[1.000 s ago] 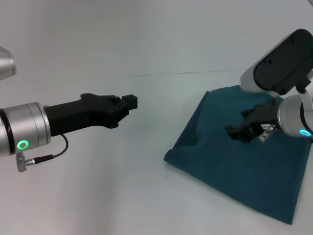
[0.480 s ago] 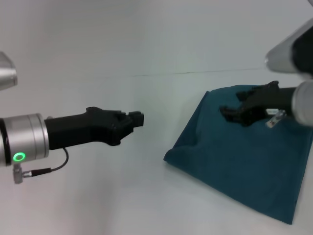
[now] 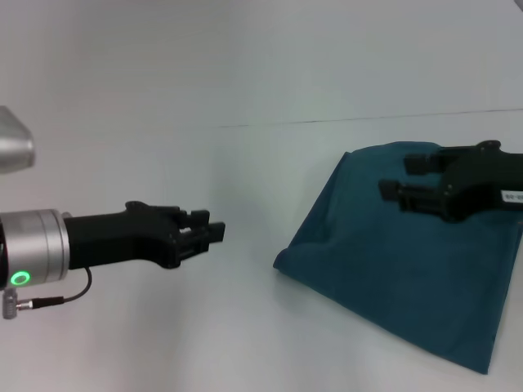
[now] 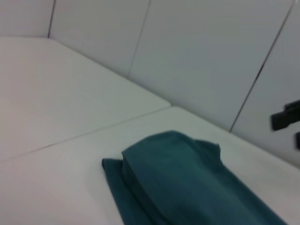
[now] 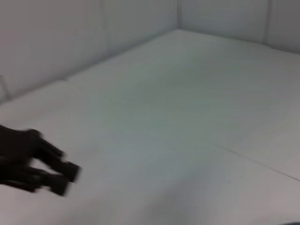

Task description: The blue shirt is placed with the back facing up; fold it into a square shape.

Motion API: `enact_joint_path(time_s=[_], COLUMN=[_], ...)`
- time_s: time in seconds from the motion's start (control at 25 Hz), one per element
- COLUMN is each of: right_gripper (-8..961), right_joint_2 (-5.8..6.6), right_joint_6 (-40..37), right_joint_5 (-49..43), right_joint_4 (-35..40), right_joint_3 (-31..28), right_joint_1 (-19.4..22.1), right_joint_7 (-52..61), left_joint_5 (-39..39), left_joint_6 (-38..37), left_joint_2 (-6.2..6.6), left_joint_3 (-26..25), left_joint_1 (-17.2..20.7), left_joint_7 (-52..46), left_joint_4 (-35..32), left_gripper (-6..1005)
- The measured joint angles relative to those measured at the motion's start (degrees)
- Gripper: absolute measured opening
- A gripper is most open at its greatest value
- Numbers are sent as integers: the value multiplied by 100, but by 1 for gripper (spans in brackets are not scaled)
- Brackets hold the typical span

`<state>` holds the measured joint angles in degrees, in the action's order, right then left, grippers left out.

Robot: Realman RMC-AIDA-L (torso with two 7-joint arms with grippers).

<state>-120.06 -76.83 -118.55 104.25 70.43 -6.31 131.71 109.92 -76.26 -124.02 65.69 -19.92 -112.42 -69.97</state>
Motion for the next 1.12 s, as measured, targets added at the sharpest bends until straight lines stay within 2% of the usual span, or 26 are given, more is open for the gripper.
enact_joint_path(time_s=[0.24, 0.4, 0.6, 0.72, 0.96, 1.12], right_gripper=[540, 594, 661, 697, 718, 716], right_joint_2=[-12, -17, 43, 83, 20, 14], right_joint_6=[-1112, -1659, -3153, -3740, -3693, -3685], right_joint_5=[593, 980, 2036, 2196, 1901, 1740], right_joint_4=[-33, -167, -1195, -1855, -2003, -2051], right_joint_3=[-624, -1090, -2542, -3304, -3322, -3396], right_joint_1=[-12, 134, 18, -147, -194, -318], right_joint_7=[-434, -694, -1454, -1790, -2023, -1997], left_joint_5=[155, 237, 269, 271, 276, 276], left_joint_6=[-35, -63, 26, 203, 646, 771], left_joint_2=[1, 1, -1, -21, -12, -18], left_joint_3=[86, 94, 101, 161, 592, 678], left_joint_1=[-30, -48, -227, -348, -487, -527], left_joint_7=[310, 524, 857, 1056, 1208, 1301], left_joint_4=[17, 44, 361, 604, 839, 872], left_gripper=[271, 312, 319, 320, 321, 322])
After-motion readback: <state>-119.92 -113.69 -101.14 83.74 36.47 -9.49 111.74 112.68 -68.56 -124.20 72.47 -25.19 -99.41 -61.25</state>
